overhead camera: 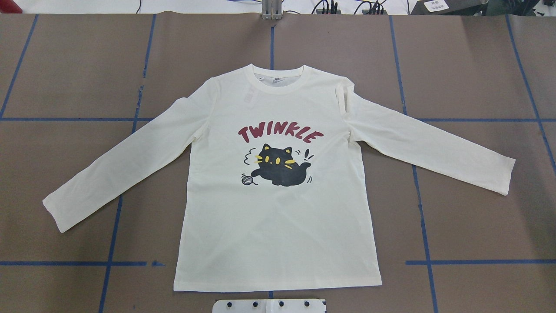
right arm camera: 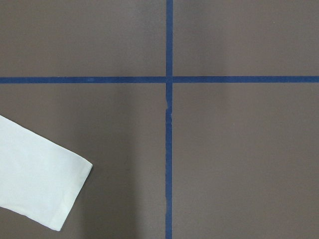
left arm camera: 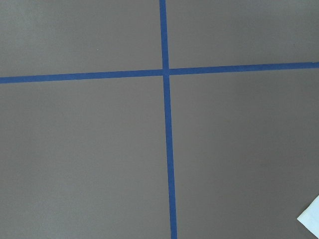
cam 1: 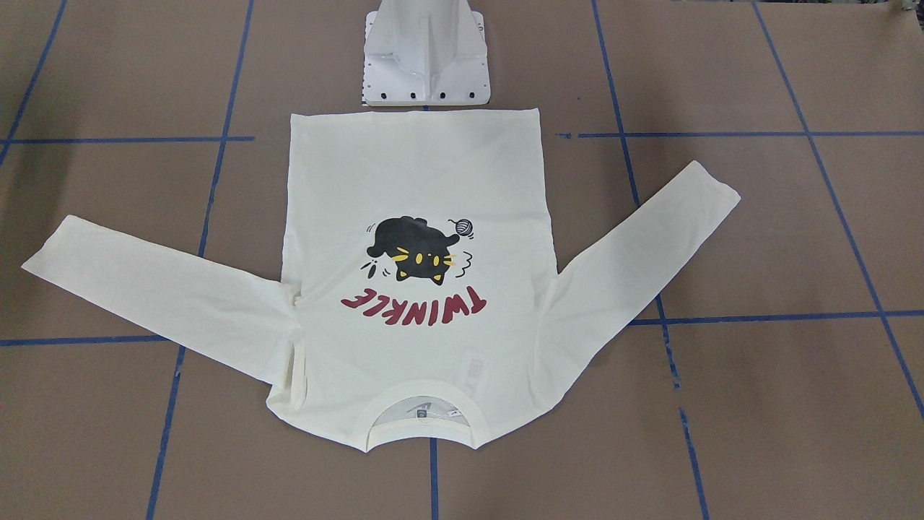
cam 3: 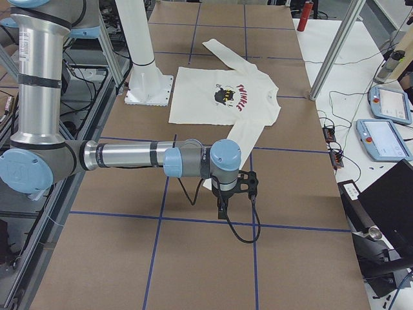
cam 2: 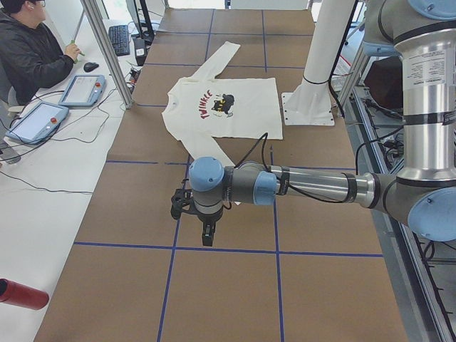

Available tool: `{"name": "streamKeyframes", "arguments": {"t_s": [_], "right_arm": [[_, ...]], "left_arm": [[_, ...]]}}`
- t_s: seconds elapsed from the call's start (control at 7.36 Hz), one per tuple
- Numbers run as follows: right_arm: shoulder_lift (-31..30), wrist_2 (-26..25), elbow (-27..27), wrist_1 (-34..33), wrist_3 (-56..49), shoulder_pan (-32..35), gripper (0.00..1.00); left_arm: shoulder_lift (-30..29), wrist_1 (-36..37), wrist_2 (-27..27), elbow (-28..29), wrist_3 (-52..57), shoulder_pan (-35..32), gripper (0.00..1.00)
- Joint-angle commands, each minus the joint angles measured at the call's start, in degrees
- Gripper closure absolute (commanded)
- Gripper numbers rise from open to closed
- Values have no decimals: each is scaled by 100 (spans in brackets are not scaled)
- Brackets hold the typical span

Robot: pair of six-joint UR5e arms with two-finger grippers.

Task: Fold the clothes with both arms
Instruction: 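Move the right gripper to the cuff of the sleeve nearest it and grasp it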

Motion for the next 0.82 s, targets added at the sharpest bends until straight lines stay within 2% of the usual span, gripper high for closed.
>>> {"name": "streamKeyframes", "arguments": {"t_s": [0.0, 0.41, 0.68], "right_arm": [[9, 6, 7, 5, 13, -1, 0], [148, 155, 174, 231, 162, -158, 0], [141, 357, 639, 400, 382, -238, 0]], "left_arm": [[0, 0, 0, -5, 0, 0, 0], [-87, 8, 17, -311, -8, 9, 0], [-359, -79, 17, -331, -52, 44, 0]]}}
